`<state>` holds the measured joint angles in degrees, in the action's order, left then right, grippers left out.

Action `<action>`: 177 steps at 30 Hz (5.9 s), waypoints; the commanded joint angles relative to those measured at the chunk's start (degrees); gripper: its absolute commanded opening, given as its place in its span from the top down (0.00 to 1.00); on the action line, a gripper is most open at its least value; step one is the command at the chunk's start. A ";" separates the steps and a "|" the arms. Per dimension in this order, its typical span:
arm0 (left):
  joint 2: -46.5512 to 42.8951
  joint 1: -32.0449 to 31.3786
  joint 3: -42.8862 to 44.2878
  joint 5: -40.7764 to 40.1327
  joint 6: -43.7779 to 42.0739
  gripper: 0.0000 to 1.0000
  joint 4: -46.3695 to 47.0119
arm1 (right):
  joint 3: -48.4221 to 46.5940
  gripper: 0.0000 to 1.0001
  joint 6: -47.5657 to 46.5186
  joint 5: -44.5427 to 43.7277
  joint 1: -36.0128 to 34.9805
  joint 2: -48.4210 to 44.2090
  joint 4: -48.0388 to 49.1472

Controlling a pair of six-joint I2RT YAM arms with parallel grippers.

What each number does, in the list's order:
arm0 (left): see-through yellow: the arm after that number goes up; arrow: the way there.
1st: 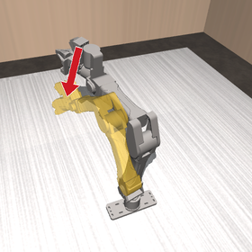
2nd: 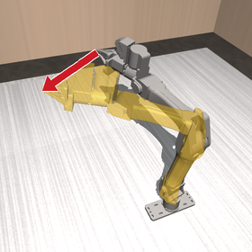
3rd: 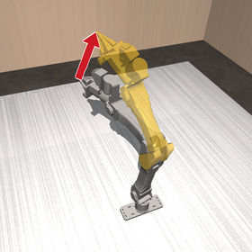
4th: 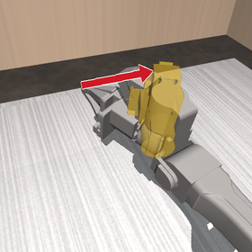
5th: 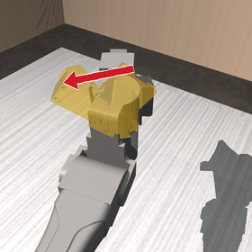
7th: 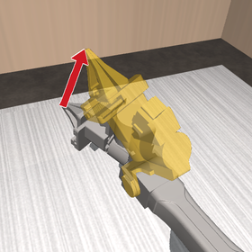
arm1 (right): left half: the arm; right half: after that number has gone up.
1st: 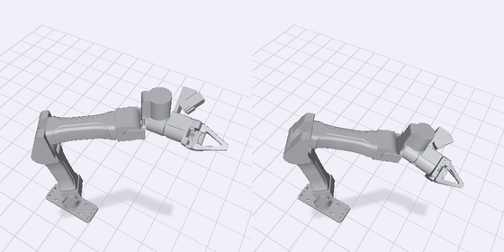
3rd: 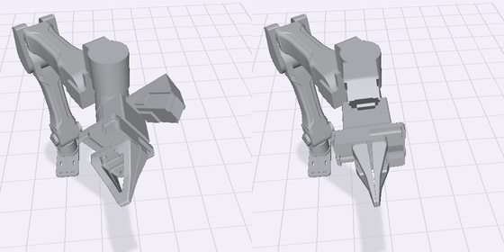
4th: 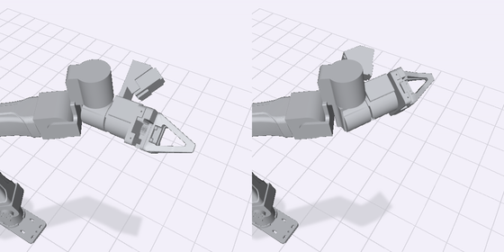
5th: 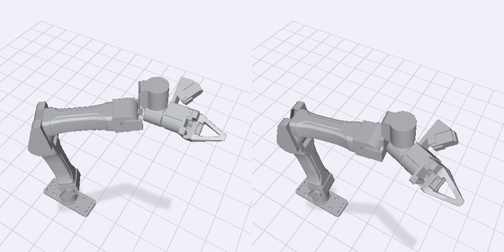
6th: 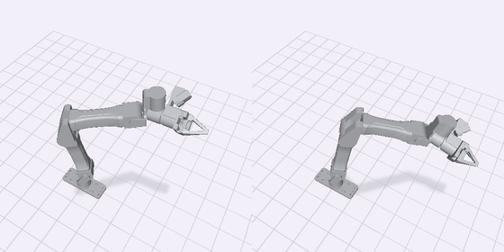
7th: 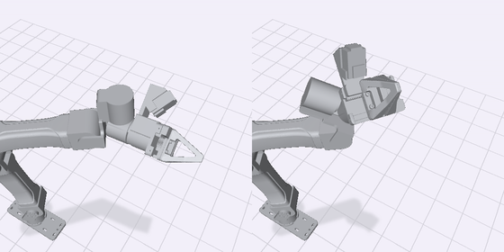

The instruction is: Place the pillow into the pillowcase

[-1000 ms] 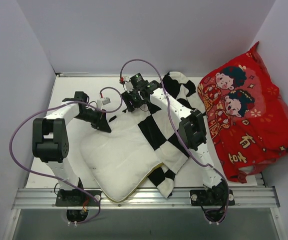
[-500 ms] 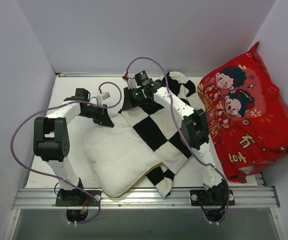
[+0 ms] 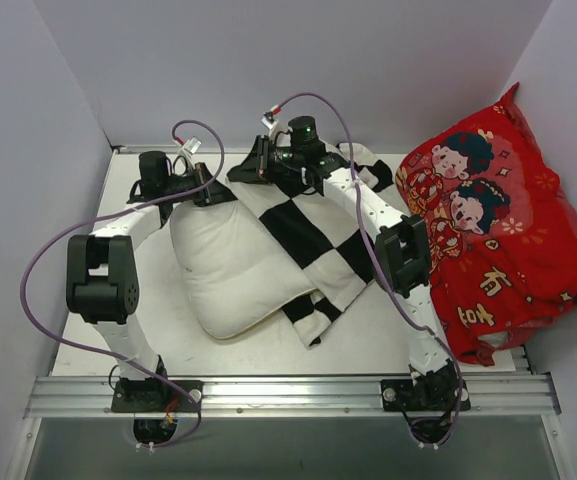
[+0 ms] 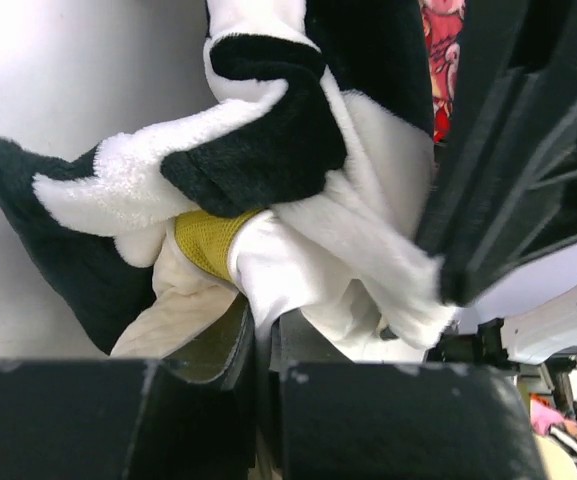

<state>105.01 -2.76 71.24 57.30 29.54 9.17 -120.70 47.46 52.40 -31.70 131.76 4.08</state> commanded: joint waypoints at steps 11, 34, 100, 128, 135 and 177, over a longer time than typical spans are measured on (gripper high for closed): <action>-1.56 10.67 4.77 -12.90 -15.66 0.53 -18.54 | -4.83 0.32 -25.54 -3.00 1.90 -3.50 -15.84; -14.76 -29.75 -12.01 -34.71 -55.39 0.13 -45.91 | 59.53 0.33 -33.58 -18.40 12.64 -31.68 -33.18; -15.28 12.44 -18.23 -9.05 -6.61 0.03 -31.69 | -2.23 0.03 -66.27 -32.62 -6.79 -9.00 -54.86; -4.37 -3.22 -22.54 -8.08 43.31 1.00 35.13 | -7.04 1.00 16.43 23.45 -7.68 -2.89 16.03; -9.82 -0.84 -30.45 -8.78 44.11 1.00 34.78 | 14.62 1.00 -4.51 28.90 -3.54 -9.42 -2.26; -4.80 8.01 -10.80 -3.59 46.73 1.00 46.46 | -14.57 1.00 -35.09 2.70 -8.37 -6.06 -21.00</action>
<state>109.06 0.69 51.11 53.71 64.38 35.51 -135.24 3.53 40.77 -36.77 138.15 -32.95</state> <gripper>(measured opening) 0.069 0.098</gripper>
